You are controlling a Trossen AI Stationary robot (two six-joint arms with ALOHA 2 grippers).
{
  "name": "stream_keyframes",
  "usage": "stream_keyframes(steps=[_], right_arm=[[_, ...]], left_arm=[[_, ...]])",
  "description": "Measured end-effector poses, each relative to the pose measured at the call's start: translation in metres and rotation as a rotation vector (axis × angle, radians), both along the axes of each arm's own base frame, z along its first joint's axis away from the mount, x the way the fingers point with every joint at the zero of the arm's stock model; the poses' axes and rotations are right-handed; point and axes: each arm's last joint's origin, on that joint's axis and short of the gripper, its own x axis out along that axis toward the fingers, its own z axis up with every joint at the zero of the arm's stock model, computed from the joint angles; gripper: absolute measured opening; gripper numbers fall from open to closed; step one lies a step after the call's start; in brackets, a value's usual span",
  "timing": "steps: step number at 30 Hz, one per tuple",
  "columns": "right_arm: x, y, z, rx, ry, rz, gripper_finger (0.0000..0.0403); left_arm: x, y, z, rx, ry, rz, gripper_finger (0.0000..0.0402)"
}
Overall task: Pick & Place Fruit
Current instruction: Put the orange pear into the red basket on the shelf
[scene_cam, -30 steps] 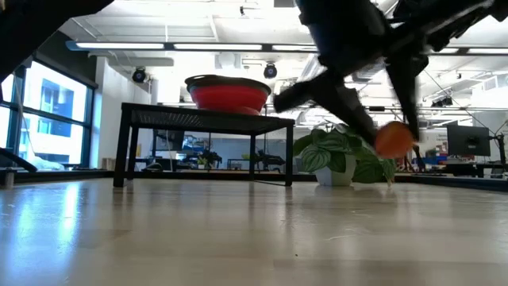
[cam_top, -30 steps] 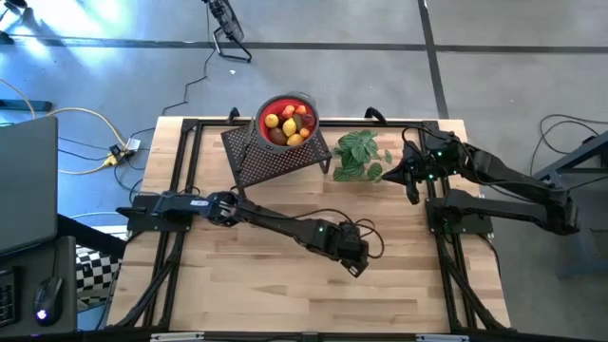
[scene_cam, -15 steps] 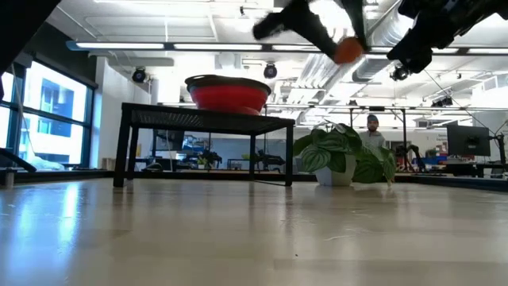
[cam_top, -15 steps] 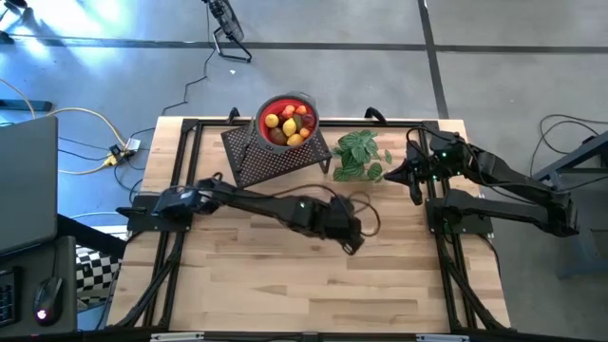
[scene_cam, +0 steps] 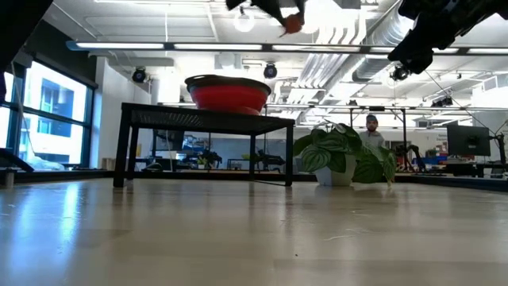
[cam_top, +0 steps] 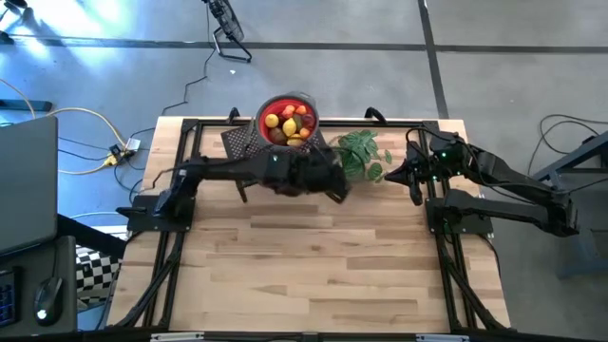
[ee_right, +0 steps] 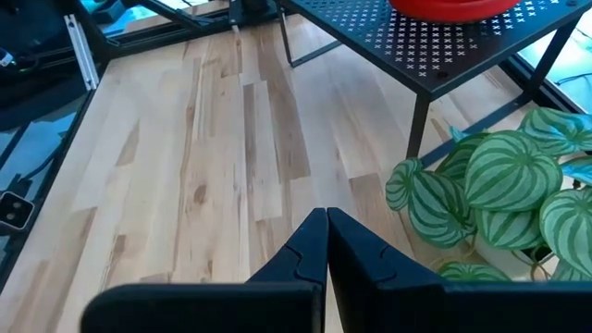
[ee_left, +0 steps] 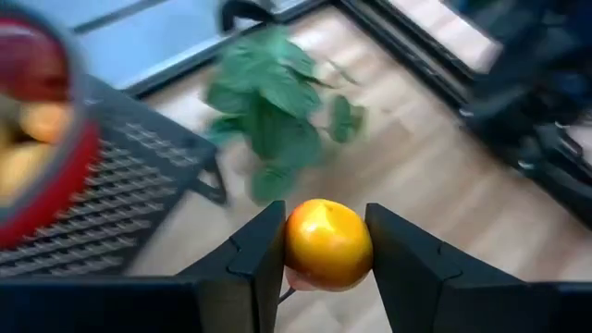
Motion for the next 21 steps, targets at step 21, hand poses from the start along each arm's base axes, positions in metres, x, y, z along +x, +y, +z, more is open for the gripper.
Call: stream_keyframes(steps=[21], right_arm=[[0.000,0.000,0.000,0.004,0.003,-0.005,0.0003]], left_arm=[[-0.051,0.108,-0.001,0.015,0.339,0.305,0.0136]])
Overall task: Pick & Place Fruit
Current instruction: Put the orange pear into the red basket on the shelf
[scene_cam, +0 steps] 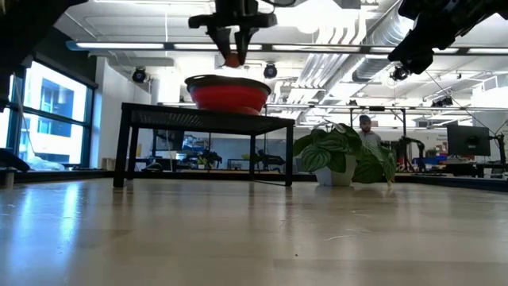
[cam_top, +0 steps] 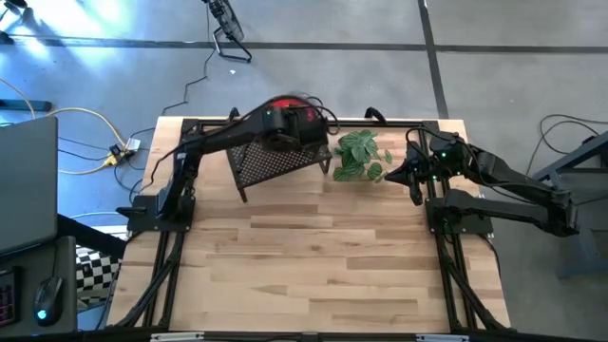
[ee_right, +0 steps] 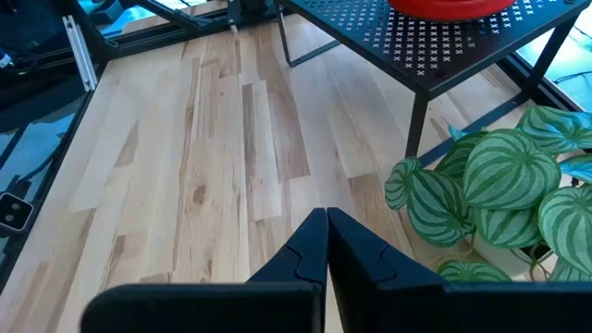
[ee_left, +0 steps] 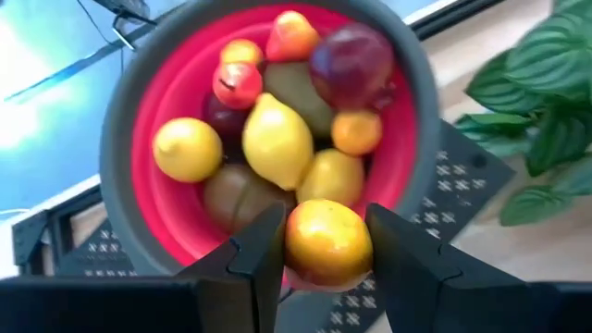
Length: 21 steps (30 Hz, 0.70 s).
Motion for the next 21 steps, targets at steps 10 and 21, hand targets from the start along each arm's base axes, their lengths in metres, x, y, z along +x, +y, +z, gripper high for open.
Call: stream_keyframes(steps=[10,21], right_arm=[[0.000,0.000,0.000,0.000,0.000,0.000,0.0003],[0.000,0.000,0.000,0.000,0.000,0.000,0.0002]], left_arm=[[-0.009,0.041,-0.012,0.026,0.111,0.053,0.0136],[-0.010,0.052,-0.014,-0.009,0.066,0.097,0.0136]])
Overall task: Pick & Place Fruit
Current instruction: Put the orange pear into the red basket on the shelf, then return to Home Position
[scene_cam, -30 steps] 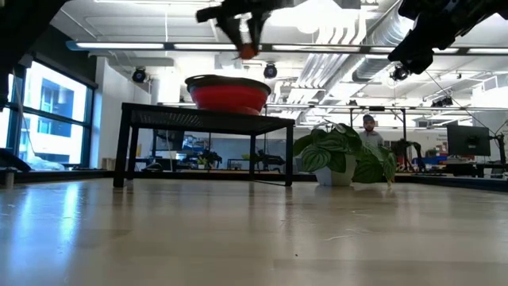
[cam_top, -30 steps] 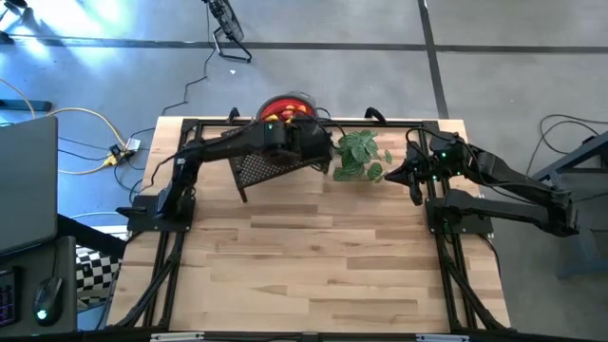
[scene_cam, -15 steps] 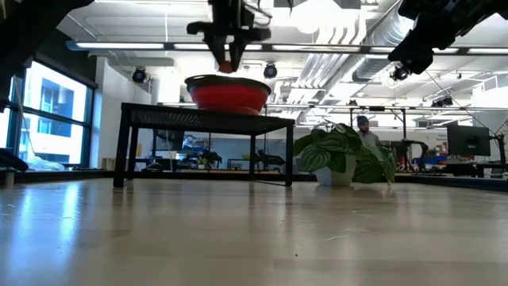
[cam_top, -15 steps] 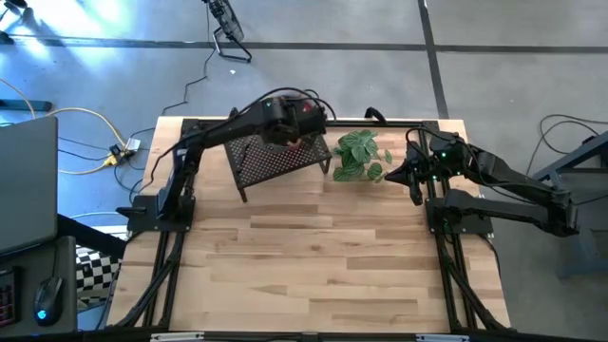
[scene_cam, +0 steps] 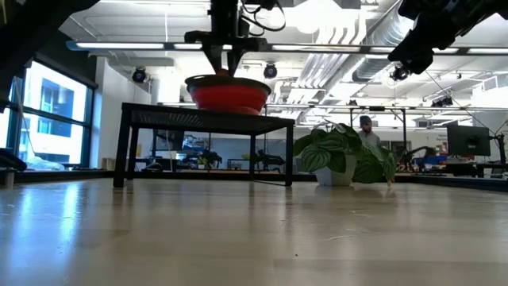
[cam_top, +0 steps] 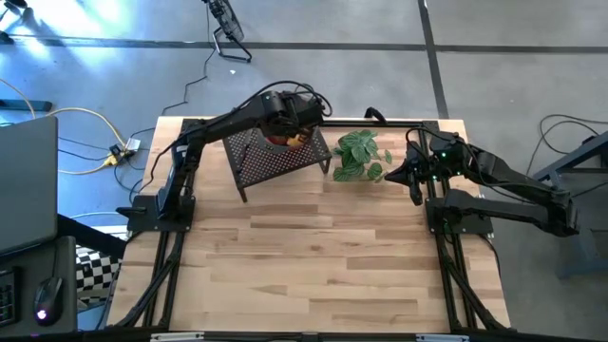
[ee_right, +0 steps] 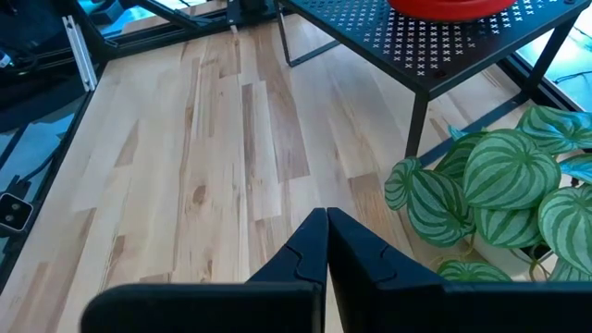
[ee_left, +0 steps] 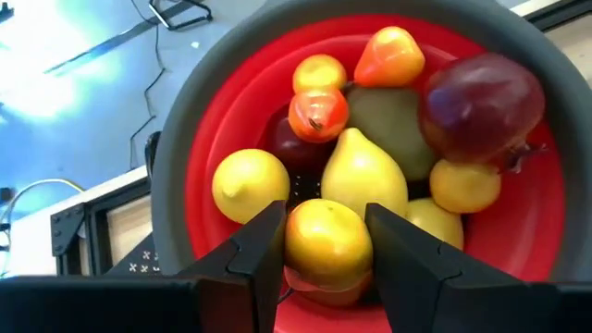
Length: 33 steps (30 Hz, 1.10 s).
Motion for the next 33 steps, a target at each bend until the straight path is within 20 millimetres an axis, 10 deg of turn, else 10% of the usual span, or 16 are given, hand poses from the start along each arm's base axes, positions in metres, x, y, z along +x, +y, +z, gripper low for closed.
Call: stream_keyframes(steps=[24,33], right_arm=[[0.000,0.000,0.000,-0.004,0.000,0.002,0.0002],[-0.003,0.002,0.002,-0.009,-0.018,0.001,0.0002]], left_arm=[[0.002,-0.002,-0.001,-0.085,-0.055,-0.011,0.0224],[0.013,-0.013,0.004,-0.034,-0.093,-0.097,0.0161]])
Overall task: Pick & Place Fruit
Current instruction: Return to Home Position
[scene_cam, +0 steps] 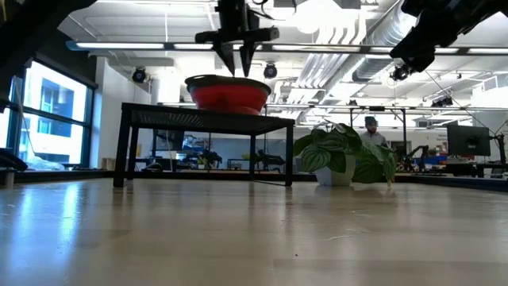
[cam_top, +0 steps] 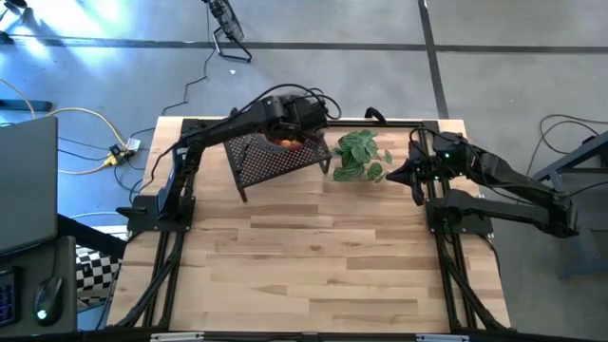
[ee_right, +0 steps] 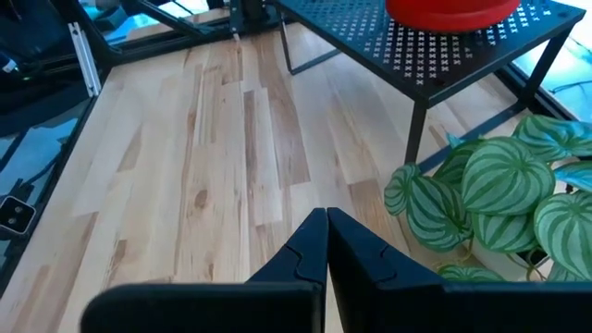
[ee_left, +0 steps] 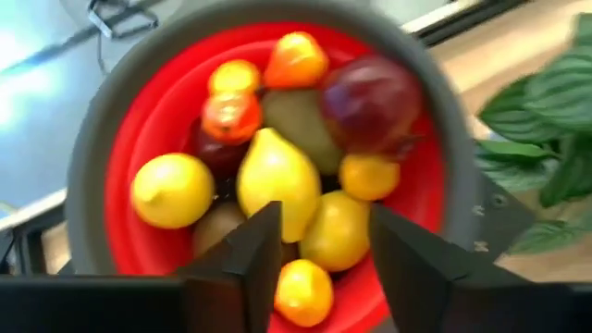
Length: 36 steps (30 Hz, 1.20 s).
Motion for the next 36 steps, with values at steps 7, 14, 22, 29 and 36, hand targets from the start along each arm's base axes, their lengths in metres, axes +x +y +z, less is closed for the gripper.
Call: stream_keyframes(steps=[7,14,22,29,36], right_arm=[[-0.006,0.003,0.003,-0.015,-0.031,0.000,0.0002],[-0.009,0.004,0.003,-0.014,-0.030,-0.001,0.0002],[-0.009,0.004,0.004,-0.015,-0.032,-0.001,0.0002],[-0.009,0.004,0.004,-0.019,-0.031,0.002,0.0002],[-0.009,0.004,0.004,-0.021,-0.031,0.003,0.0002]], left_arm=[[0.011,-0.021,0.002,0.045,0.005,-0.136,0.0065],[0.021,-0.050,0.004,0.065,-0.010,-0.238,0.0005],[0.035,-0.084,0.008,0.053,-0.066,-0.457,0.0002],[0.047,-0.112,0.015,-0.026,-0.215,-0.641,0.0003],[0.052,-0.127,0.018,-0.044,-0.285,-0.688,0.0003]])
